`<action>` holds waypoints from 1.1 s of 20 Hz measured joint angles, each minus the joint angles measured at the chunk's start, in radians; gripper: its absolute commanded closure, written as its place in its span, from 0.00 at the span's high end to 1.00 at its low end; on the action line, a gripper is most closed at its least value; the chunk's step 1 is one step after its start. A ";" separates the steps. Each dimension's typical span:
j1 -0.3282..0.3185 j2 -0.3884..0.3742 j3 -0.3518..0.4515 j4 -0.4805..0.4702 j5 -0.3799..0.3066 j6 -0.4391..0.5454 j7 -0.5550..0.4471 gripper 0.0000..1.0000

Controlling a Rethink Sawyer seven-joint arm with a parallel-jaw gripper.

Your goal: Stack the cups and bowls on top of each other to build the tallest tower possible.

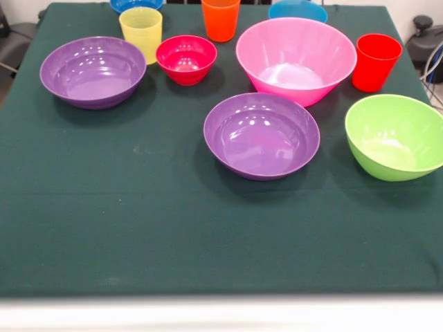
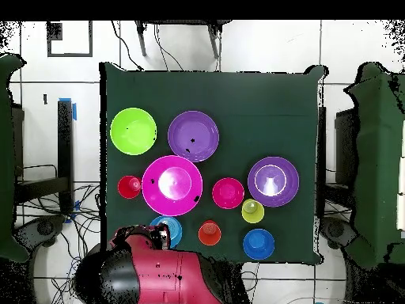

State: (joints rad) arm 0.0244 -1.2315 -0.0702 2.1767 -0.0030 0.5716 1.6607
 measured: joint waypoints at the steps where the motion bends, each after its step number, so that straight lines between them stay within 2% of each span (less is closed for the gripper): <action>1: 0.000 0.000 0.000 0.000 0.000 0.000 0.006 1.00; 17: -0.007 0.001 0.000 -0.002 0.009 0.000 0.023 1.00; 22: -0.008 0.029 0.001 -0.036 0.008 0.000 0.023 1.00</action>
State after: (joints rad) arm 0.0160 -1.2020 -0.0695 2.1410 0.0047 0.5716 1.6835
